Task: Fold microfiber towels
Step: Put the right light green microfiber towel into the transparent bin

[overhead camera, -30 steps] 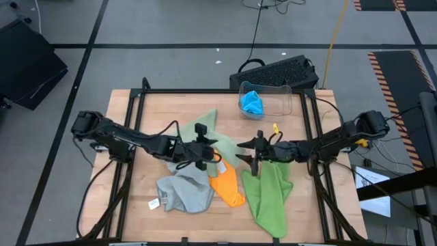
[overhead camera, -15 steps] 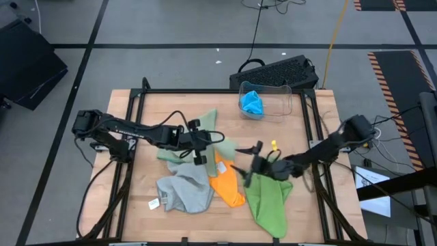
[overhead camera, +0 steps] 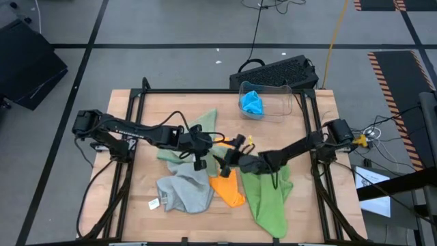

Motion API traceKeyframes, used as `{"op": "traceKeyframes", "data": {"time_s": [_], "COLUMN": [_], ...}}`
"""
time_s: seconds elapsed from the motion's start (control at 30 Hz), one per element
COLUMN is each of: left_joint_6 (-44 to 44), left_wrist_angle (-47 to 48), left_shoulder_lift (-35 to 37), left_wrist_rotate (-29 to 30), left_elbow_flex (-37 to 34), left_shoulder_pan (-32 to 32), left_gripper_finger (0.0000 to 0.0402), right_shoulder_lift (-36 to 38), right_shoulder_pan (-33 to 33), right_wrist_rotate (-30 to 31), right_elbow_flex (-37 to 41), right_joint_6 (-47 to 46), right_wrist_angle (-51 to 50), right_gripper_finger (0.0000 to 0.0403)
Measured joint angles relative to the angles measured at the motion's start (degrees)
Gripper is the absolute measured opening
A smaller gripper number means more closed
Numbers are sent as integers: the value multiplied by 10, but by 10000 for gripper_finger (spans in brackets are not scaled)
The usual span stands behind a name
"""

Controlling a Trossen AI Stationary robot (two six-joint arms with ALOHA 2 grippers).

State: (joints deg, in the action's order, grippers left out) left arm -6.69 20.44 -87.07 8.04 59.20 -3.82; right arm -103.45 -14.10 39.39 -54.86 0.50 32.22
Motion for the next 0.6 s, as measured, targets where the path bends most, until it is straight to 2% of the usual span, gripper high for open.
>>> {"op": "traceKeyframes", "data": {"time_s": [0.13, 0.23, 0.47, 0.53, 0.6], "left_joint_6": [22, 33, 42, 53, 70], "left_wrist_angle": [-8, 6, 51, 57, 59], "left_shoulder_lift": [8, 11, 13, 13, 13], "left_wrist_rotate": [-6, -16, -20, -23, -30], "left_elbow_flex": [1, 0, 1, 1, 1], "left_shoulder_pan": [-9, -12, 4, 6, 5], "left_gripper_finger": [29, 28, 16, 24, 35], "right_shoulder_lift": [0, 0, 1, 1, 1], "right_shoulder_pan": [28, 39, 40, 41, 43], "right_wrist_rotate": [-96, -137, -156, -162, -186], "right_elbow_flex": [0, 0, 0, 0, 0], "right_joint_6": [-62, -88, -88, -88, -85], "right_wrist_angle": [-41, -57, -57, -57, -57], "right_gripper_finger": [258, 212, 74, 38, 18]}}
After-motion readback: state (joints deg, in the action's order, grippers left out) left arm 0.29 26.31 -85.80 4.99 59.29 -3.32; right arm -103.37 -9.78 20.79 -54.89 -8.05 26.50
